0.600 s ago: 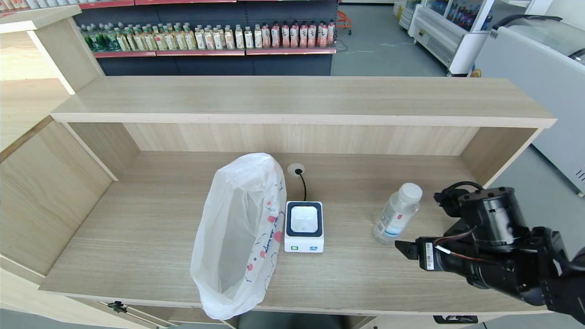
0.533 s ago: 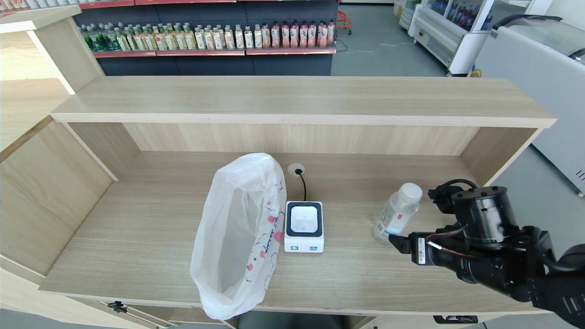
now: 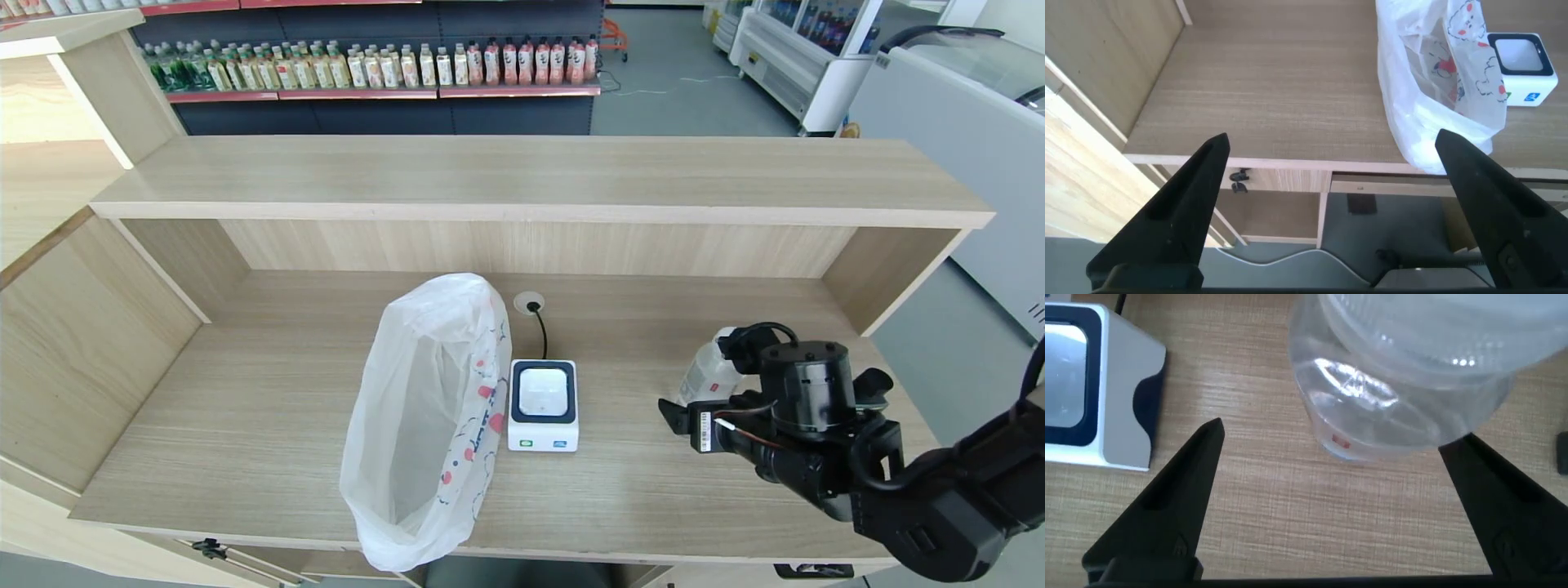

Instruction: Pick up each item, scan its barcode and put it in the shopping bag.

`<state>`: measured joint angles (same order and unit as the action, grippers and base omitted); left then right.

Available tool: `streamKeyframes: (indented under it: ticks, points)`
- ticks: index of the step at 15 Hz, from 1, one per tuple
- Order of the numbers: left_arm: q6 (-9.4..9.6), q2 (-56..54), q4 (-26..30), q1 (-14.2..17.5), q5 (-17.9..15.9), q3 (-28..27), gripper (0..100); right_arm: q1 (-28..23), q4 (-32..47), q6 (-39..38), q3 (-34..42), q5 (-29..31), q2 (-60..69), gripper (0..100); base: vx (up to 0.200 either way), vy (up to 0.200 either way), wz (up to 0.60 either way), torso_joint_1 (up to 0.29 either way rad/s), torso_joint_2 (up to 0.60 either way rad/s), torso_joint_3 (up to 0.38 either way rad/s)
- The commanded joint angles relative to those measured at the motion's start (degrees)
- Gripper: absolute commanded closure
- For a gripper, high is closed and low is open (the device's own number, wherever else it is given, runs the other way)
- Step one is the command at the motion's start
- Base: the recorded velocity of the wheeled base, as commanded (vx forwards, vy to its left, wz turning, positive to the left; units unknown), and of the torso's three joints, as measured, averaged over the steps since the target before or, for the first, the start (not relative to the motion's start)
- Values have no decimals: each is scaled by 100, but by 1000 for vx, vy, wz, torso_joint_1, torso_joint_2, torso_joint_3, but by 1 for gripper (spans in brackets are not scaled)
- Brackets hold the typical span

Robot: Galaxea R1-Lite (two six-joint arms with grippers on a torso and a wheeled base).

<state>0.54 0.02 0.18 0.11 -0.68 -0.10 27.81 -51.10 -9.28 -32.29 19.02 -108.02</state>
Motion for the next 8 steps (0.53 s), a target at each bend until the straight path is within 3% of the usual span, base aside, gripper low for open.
streamKeyframes:
  ticks: [1,8]
  points:
    - [-1,-2,-1,7,-2,1,0,-21,-286,66,-14,-12,-334,0,0,0,0,0,0,0]
    - [-1,-2,-1,-2,-2,1,0,-30,-1341,655,-93,-276,-861,0,0,0,0,0,0,0]
